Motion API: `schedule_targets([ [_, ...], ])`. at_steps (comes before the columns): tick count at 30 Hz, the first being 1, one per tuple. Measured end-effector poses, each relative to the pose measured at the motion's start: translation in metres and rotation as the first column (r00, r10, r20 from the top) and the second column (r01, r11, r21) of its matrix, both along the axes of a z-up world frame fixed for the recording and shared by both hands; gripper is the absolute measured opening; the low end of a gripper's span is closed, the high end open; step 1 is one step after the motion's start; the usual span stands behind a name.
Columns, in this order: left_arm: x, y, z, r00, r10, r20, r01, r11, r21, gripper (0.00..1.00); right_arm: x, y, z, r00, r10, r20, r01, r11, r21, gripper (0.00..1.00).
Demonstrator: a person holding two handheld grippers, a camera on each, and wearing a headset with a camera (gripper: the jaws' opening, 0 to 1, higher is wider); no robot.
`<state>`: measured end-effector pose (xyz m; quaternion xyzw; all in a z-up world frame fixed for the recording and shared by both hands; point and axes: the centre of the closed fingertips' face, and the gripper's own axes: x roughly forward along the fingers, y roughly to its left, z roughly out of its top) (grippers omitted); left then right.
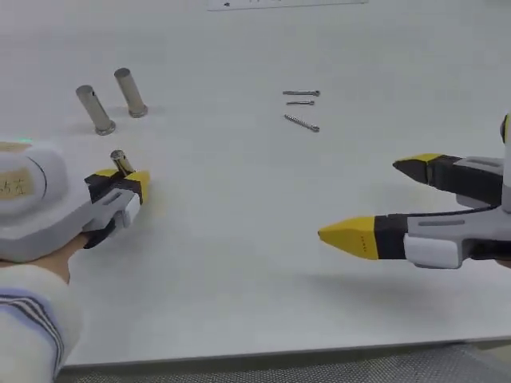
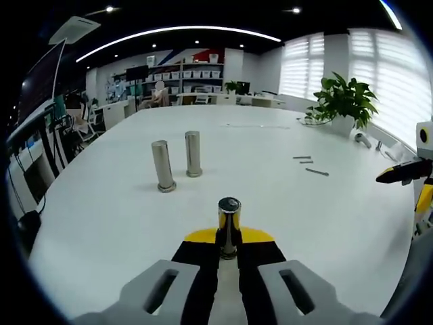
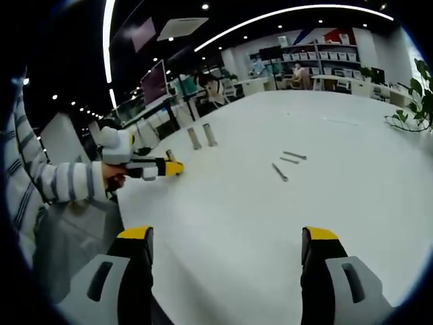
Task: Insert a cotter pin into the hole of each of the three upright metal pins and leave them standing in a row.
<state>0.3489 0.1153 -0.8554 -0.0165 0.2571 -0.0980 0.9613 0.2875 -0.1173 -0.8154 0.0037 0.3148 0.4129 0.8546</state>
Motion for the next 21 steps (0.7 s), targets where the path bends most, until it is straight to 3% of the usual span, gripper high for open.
schedule_targets([
  [9,-0.0012,-0.0003,0.0005,1.0,0.007,-0.017,-0.007,0.999,-0.032,0.08,-0.0007,-0.0032,-0.0027,1.0,-0.004,-0.005,0.004,1.0,-0.005,0.92],
  [21,-0.0078,-0.0005,0.0031,0.998,-0.032,-0.061,0.03,0.999,-0.03,0.09,0.0014,-0.0089,0.005,1.0,-0.023,0.008,0.023,1.0,-0.003,0.92],
])
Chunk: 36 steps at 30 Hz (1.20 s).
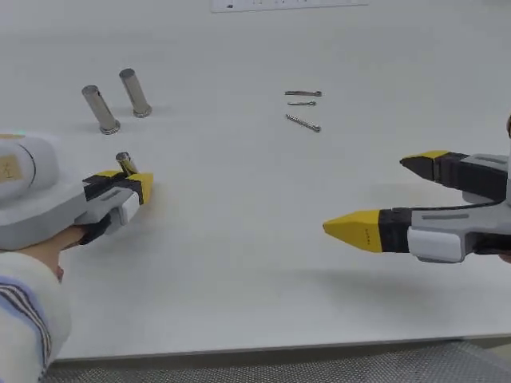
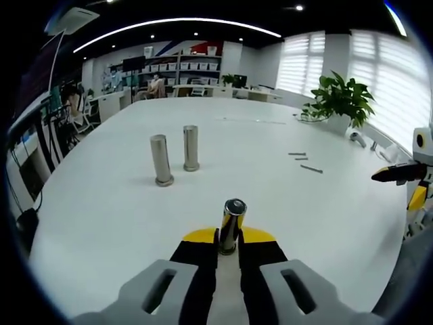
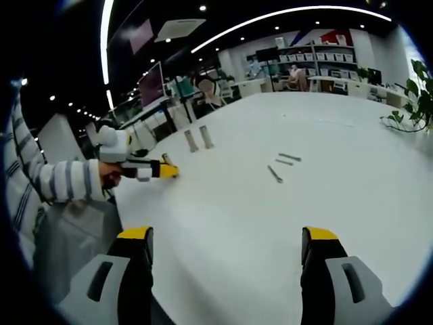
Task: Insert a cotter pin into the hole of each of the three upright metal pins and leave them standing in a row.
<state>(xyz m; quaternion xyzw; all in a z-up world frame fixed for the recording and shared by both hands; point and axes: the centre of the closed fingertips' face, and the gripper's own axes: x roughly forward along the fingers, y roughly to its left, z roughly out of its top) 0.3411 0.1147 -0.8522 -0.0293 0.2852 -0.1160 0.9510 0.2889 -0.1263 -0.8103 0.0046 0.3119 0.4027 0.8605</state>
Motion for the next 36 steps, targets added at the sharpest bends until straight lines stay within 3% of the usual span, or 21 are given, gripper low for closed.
schedule_targets([
  [5,-0.004,0.003,0.005,1.0,-0.019,-0.015,0.019,1.0,0.025,0.15,-0.002,0.0,0.003,1.0,0.005,0.0,-0.005,1.0,0.0,0.92],
  [8,-0.008,0.005,0.002,0.997,-0.059,-0.052,0.064,0.994,0.089,0.18,-0.001,-0.001,0.006,1.0,-0.002,0.001,0.002,1.0,0.0,0.92],
  [15,-0.013,0.003,0.013,0.995,-0.085,-0.051,0.089,0.992,0.085,0.31,-0.005,-0.007,0.019,1.0,-0.012,0.014,0.012,1.0,-0.005,0.92],
  [19,-0.027,0.004,0.009,0.983,-0.131,-0.128,0.149,0.98,0.135,0.35,-0.009,-0.013,0.025,1.0,-0.012,0.015,0.012,1.0,-0.019,0.92],
  [24,-0.033,0.002,0.017,0.98,-0.154,-0.124,0.168,0.979,0.113,0.49,-0.013,-0.02,0.03,1.0,-0.019,0.004,0.019,0.999,-0.034,0.91],
  [27,-0.038,0.006,0.019,0.983,-0.119,-0.137,0.129,0.99,0.062,0.56,-0.014,-0.023,0.031,1.0,-0.02,-0.007,0.019,0.999,-0.047,0.91],
  [30,-0.038,0.008,0.024,0.988,-0.102,-0.117,0.106,0.994,0.028,0.59,-0.016,-0.025,0.031,1.0,-0.012,-0.021,0.01,0.998,-0.06,0.91],
  [36,-0.044,0.016,0.027,0.989,-0.09,-0.114,0.095,0.994,0.045,0.86,-0.015,-0.029,0.036,0.998,-0.042,-0.047,0.039,0.998,-0.056,0.91],
])
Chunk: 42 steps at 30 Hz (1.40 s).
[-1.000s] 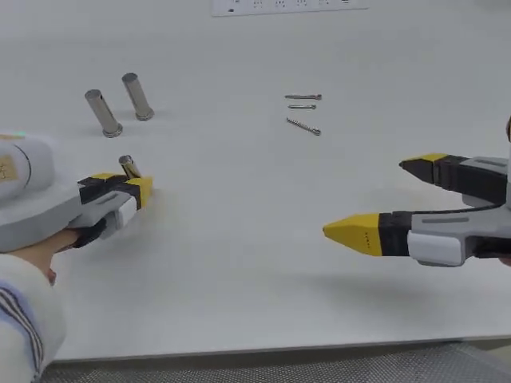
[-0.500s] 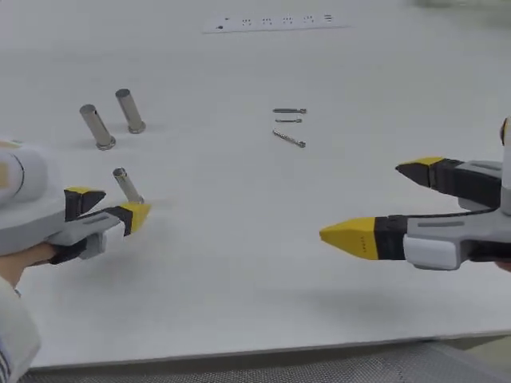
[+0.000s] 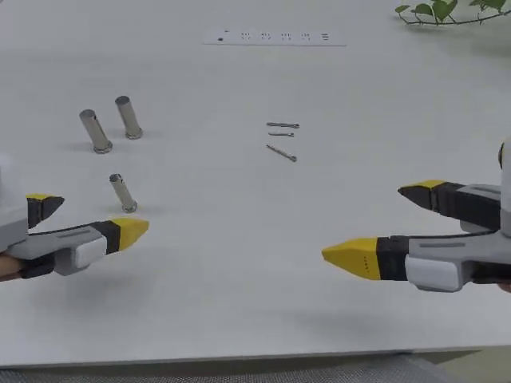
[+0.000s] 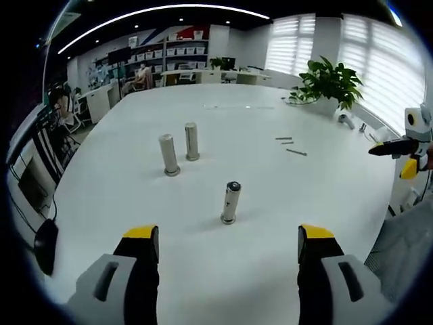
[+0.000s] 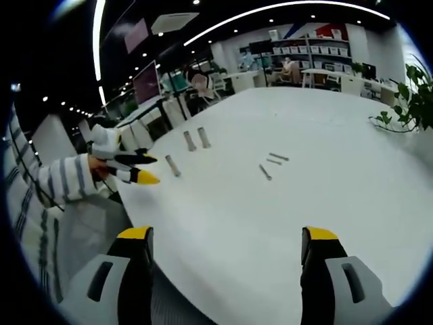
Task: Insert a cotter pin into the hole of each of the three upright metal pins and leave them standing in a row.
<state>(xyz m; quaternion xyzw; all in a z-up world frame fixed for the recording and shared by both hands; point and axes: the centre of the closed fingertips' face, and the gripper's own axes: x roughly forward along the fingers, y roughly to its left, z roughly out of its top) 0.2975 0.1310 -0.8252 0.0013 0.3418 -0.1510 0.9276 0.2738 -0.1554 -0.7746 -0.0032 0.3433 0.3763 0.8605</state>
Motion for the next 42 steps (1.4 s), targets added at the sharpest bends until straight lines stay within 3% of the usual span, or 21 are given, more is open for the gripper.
schedule_targets([
  [6,-0.006,-0.004,0.015,0.999,-0.021,0.036,0.023,0.997,-0.074,0.99,-0.001,0.0,0.005,1.0,0.013,0.003,-0.013,0.999,-0.034,0.92],
  [17,-0.019,-0.003,0.026,0.997,-0.067,0.048,0.073,0.988,-0.135,0.99,0.003,0.005,0.014,1.0,0.012,0.015,-0.011,0.999,-0.052,0.92],
  [19,-0.02,-0.003,0.027,0.996,-0.072,0.057,0.079,0.986,-0.144,0.99,0.004,0.007,0.014,1.0,0.021,0.019,-0.02,0.998,-0.061,0.92],
  [25,-0.026,-0.004,0.025,0.994,-0.104,0.044,0.11,0.98,-0.164,0.99,0.017,0.009,0.015,0.997,0.07,0.031,-0.066,0.991,-0.117,0.92],
  [32,-0.032,-0.006,0.025,0.989,-0.141,0.049,0.147,0.972,-0.184,0.99,0.034,0.012,0.013,0.993,0.113,0.024,-0.11,0.987,-0.119,0.92],
  [34,-0.033,-0.005,0.021,0.99,-0.136,0.04,0.141,0.97,-0.2,0.99,0.04,0.015,0.014,0.991,0.132,0.029,-0.129,0.987,-0.094,0.91],
  [35,-0.034,-0.005,0.02,0.99,-0.135,0.034,0.139,0.969,-0.205,0.99,0.043,0.018,0.016,0.993,0.119,0.01,-0.119,0.992,-0.048,0.9],
  [42,-0.036,-0.004,0.02,0.991,-0.124,0.038,0.13,0.966,-0.222,0.99,0.068,0.023,0.019,0.988,0.152,0.029,-0.151,0.988,-0.018,0.87],
])
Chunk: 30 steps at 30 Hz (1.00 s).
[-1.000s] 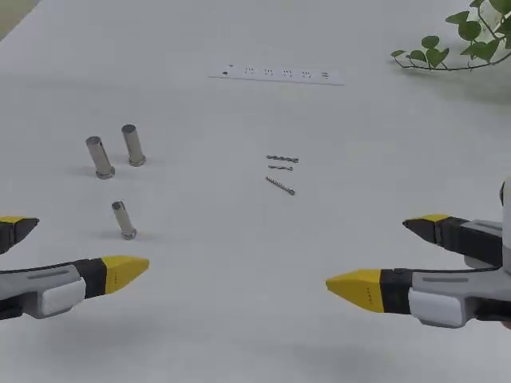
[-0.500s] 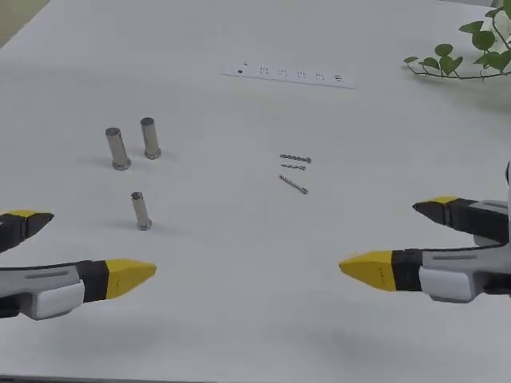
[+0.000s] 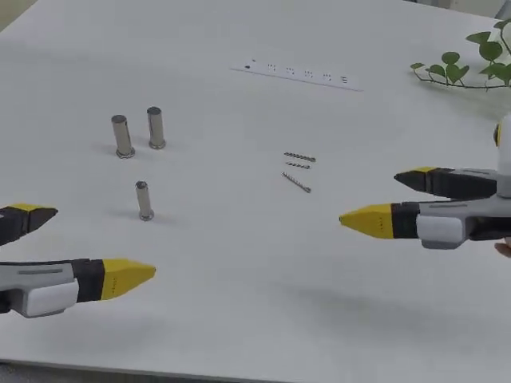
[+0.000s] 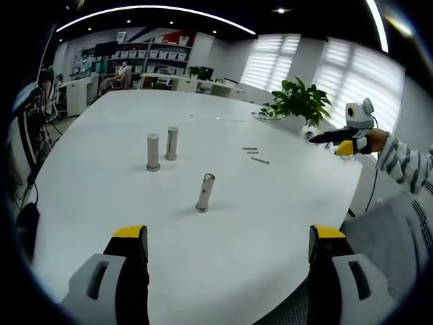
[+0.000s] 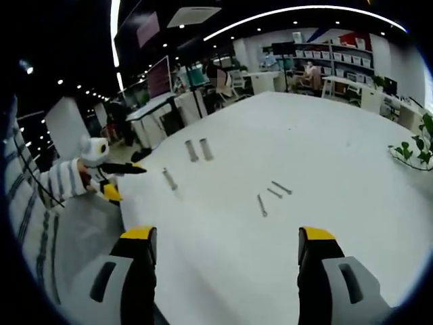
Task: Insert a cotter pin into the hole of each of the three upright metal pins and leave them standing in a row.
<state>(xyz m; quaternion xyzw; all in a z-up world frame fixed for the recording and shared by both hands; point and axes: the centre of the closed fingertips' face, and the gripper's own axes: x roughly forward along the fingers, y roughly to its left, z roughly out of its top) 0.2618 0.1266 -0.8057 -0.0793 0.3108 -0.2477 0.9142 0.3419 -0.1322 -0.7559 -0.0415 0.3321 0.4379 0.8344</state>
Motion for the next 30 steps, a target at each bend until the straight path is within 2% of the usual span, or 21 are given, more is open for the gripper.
schedule_targets([
  [5,0.0,0.001,0.0,1.0,-0.001,0.0,0.001,1.0,-0.002,0.99,0.015,0.001,-0.01,0.999,-0.018,-0.041,0.019,0.999,0.034,0.84],
  [14,-0.003,0.012,-0.001,1.0,0.029,-0.012,-0.029,1.0,-0.005,0.99,0.034,0.004,-0.028,0.999,0.012,-0.035,-0.012,1.0,-0.021,0.79],
  [17,-0.003,0.015,-0.001,0.999,0.039,-0.013,-0.039,0.999,-0.013,0.99,0.043,0.004,-0.035,0.999,0.021,-0.041,-0.023,0.998,-0.052,0.77],
  [22,-0.003,0.02,-0.003,0.999,0.048,-0.015,-0.049,0.999,-0.022,0.99,0.055,0.009,-0.043,0.998,0.041,-0.056,-0.045,0.997,-0.069,0.75],
  [24,-0.002,0.021,-0.004,0.998,0.054,-0.015,-0.054,0.998,-0.03,0.99,0.059,0.01,-0.047,0.997,0.045,-0.058,-0.05,0.995,-0.082,0.72],
  [26,-0.003,0.019,-0.005,0.998,0.054,-0.036,-0.056,0.997,-0.053,0.99,0.061,0.011,-0.052,0.997,0.057,-0.055,-0.062,0.993,-0.101,0.7],
  [30,-0.004,0.013,-0.002,0.998,0.059,-0.031,-0.061,0.997,-0.056,0.98,0.062,0.013,-0.059,0.995,0.069,-0.069,-0.077,0.99,-0.119,0.68],
])
